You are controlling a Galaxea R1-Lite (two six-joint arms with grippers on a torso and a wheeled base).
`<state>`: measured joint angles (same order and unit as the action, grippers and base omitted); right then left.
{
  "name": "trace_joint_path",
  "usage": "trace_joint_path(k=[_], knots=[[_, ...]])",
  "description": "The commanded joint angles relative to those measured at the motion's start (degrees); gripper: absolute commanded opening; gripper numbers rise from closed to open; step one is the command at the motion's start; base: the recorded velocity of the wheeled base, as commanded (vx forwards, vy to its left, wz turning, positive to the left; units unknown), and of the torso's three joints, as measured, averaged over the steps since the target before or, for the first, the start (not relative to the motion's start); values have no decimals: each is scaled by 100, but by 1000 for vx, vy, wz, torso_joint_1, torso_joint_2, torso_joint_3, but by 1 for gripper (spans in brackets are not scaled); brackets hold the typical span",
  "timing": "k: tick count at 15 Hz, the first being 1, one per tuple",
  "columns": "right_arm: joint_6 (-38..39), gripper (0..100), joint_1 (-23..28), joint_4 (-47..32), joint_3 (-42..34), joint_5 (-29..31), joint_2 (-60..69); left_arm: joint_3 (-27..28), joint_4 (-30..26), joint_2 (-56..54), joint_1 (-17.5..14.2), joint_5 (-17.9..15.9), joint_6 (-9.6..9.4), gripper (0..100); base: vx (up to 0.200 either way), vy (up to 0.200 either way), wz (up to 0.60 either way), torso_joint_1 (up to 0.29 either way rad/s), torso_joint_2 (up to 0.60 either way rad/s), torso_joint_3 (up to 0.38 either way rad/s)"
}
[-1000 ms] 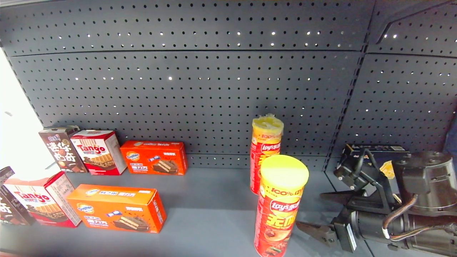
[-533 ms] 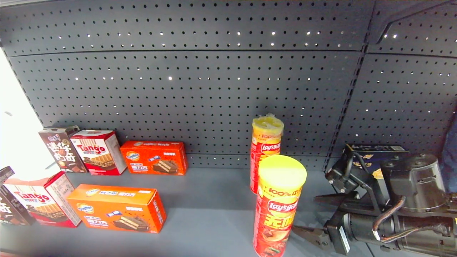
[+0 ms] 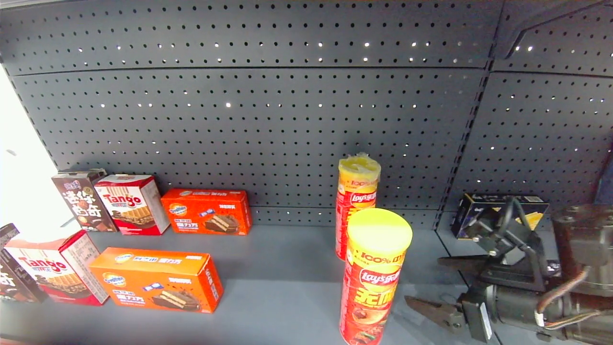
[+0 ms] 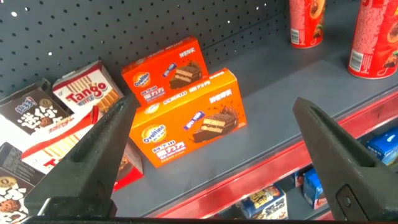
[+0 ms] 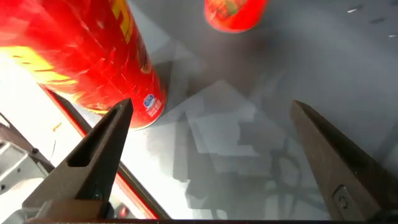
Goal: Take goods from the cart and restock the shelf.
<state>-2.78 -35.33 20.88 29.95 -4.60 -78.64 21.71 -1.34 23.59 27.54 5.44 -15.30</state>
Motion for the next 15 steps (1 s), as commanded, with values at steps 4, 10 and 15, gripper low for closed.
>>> trace_joint_path(k=[4, 10, 15], knots=[[-12, 100, 360, -40, -1299, 873, 3013, -202, 11, -346, -20, 10, -43, 100, 0, 0, 0, 0, 0, 0], [-12, 100, 1230, -1368, -1598, 1576, 6361, -1002, -7, -1656, -20, 80, -87, 100, 0, 0, 0, 0, 0, 0], [14, 100, 1749, -2369, -2169, 1901, 7864, -1538, -15, -2359, -135, 379, -96, 100, 0, 0, 0, 0, 0, 0]])
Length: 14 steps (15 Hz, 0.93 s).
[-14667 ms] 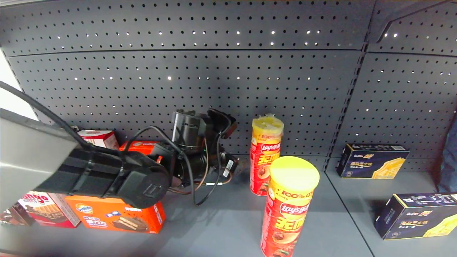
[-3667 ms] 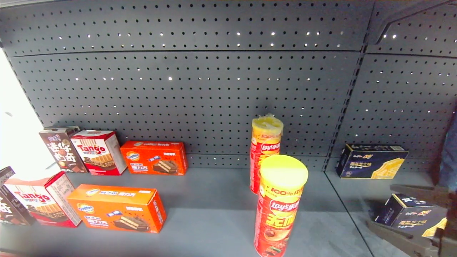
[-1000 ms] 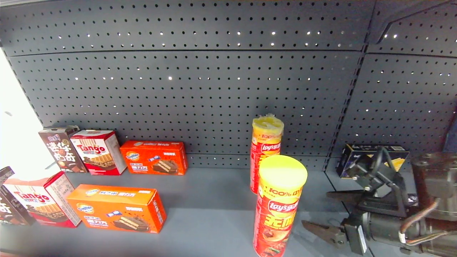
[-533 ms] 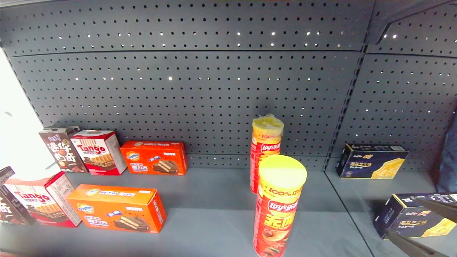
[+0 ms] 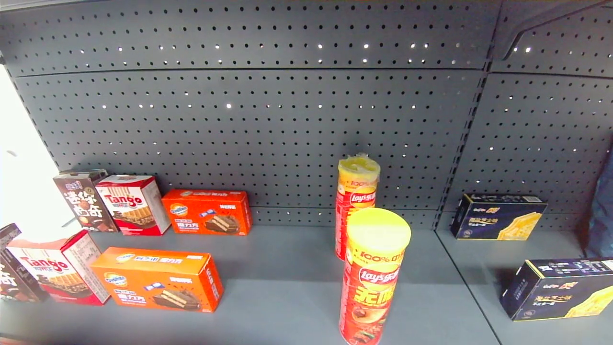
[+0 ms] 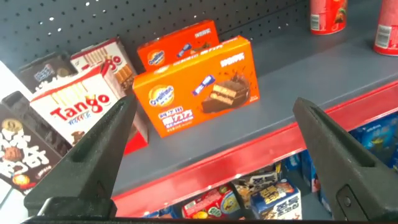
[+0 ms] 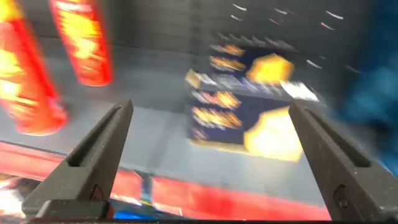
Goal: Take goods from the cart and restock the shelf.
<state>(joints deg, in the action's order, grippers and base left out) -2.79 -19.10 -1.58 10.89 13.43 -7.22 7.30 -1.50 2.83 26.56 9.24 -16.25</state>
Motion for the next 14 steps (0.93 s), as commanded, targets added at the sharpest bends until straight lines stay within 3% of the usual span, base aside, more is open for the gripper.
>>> trace_joint_path(k=[1, 5, 6, 7, 14], knots=[[15, 100, 126, -105, -517, 63, 722, -106, 1, -283, -37, -10, -1, 100, 0, 0, 0, 0, 0, 0], [77, 100, 82, 53, -904, -508, 722, -53, -43, -283, -37, -10, -10, 100, 0, 0, 0, 0, 0, 0], [51, 100, 82, 282, -1045, -1256, 722, -97, -35, -283, -37, -28, -36, 100, 0, 0, 0, 0, 0, 0], [15, 100, 82, 194, -1089, -1493, 722, -115, -43, -283, -37, -45, -98, 100, 0, 0, 0, 0, 0, 0], [341, 100, 100, 123, -1080, -1335, 722, -168, -61, -283, -28, -54, -150, 100, 0, 0, 0, 0, 0, 0]])
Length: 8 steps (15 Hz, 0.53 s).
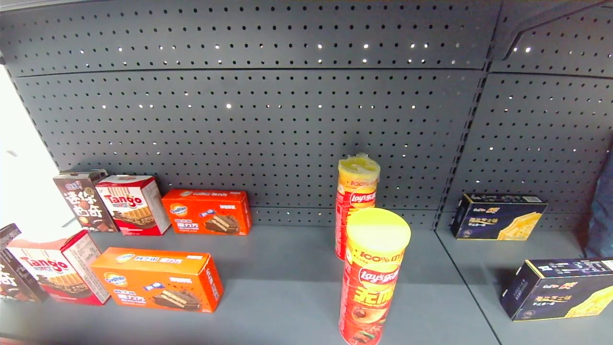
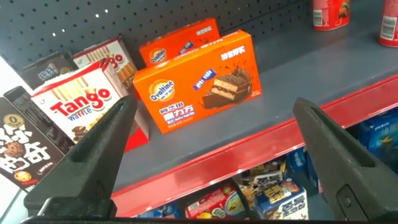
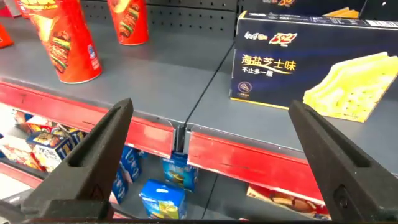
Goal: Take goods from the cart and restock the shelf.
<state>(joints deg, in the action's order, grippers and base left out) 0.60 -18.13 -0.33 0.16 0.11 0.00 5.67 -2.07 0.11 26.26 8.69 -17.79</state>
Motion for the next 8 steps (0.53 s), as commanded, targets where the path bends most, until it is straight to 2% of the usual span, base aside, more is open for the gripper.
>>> trace_joint_path(k=[1, 2, 5, 7, 8], knots=[[2, 100, 90, -2, 2, -2, -79, -83, -12, -11, -7, -8, -23, 100, 0, 0, 0, 0, 0, 0], [11, 100, 178, -2, 2, -2, -369, -92, 14, -11, 2, -8, -32, 100, 0, 0, 0, 0, 0, 0], [2, 100, 1215, -11, 2, 7, -1354, 92, 14, -11, 2, 1, 12, 100, 0, 0, 0, 0, 0, 0], [-7, 100, 1400, -2, -7, 24, -475, 66, 14, -11, 2, 1, 12, 100, 0, 0, 0, 0, 0, 0], [2, 100, 1408, -2, -7, 24, -589, 48, 5, -11, 2, 1, 21, 100, 0, 0, 0, 0, 0, 0]])
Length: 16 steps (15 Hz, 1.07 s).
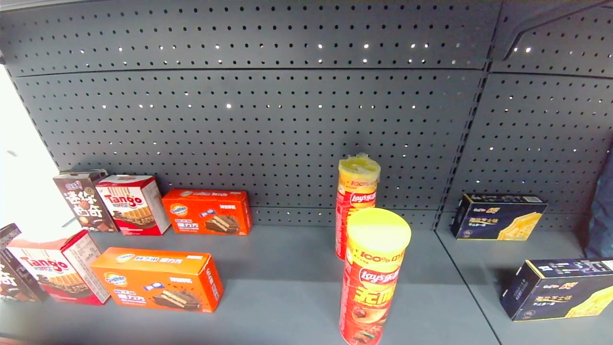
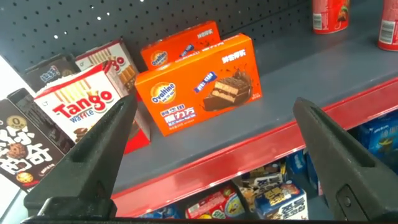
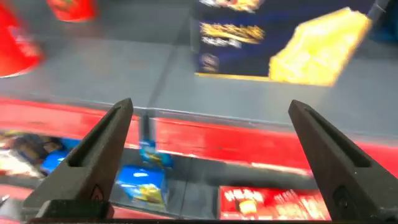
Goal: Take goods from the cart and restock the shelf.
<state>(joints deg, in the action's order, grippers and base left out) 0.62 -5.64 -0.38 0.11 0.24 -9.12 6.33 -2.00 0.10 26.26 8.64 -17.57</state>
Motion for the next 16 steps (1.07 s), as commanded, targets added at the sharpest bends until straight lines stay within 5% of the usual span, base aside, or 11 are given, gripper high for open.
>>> trace_joint_path(k=[1, 2, 8, 12, 14, 16], knots=[[-9, 100, 160, 3, -2, 11, 332, -17, -11, -10, 2, -3, 8, 100, 0, 0, 0, 0, 0, 0], [35, 100, 696, 20, -2, 28, 754, -44, -29, -10, 11, 6, 16, 100, 0, 0, 0, 0, 0, 0], [-1, 100, 573, 20, -2, 20, 903, -158, -73, -10, 20, 41, 104, 100, 0, 0, 0, 0, 0, 0], [-1, 100, 573, 20, -2, 20, 903, -61, -81, -10, 11, 516, 96, 100, 0, 0, 0, 0, 0, 0], [-1, 100, 573, 20, -2, 20, 903, -360, -46, -10, 802, 173, 430, 100, 0, 0, 0, 0, 0, 0], [-1, 100, 573, 20, -2, 20, 903, -360, -73, -10, 1022, 164, 957, 100, 0, 0, 0, 0, 0, 0]])
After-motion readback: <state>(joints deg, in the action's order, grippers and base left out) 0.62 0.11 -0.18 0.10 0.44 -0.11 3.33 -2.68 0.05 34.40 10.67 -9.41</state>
